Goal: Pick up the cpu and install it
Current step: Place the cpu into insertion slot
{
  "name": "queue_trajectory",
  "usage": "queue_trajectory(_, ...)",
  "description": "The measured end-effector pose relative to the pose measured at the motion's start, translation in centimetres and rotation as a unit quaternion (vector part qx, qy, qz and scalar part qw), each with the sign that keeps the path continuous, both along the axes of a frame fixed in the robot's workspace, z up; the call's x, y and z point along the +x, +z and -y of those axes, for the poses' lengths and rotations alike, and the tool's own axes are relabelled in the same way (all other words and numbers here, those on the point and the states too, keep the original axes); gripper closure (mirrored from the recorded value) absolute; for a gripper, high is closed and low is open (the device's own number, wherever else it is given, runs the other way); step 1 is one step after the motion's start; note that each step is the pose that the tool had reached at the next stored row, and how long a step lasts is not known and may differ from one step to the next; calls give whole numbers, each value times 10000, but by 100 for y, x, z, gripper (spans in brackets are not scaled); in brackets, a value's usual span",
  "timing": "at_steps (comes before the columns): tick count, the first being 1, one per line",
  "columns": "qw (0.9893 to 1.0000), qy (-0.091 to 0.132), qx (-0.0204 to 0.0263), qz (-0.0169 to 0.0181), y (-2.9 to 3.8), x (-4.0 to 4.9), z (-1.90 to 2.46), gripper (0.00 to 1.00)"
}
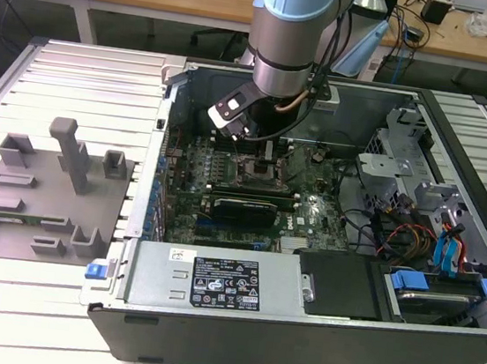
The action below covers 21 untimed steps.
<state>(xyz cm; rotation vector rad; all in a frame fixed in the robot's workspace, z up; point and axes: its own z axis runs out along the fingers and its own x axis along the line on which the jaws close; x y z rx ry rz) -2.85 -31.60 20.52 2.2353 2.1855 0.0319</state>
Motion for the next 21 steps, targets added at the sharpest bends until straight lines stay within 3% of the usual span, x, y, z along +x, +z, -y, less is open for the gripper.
queue_trajectory(11,10000,-4,-13,-1,207,-1,1,89)
queue_trajectory(17,10000,-23,-13,-1,359,-1,1,89)
queue_trajectory(21,10000,-24,-10,-1,360,-1,1,89)
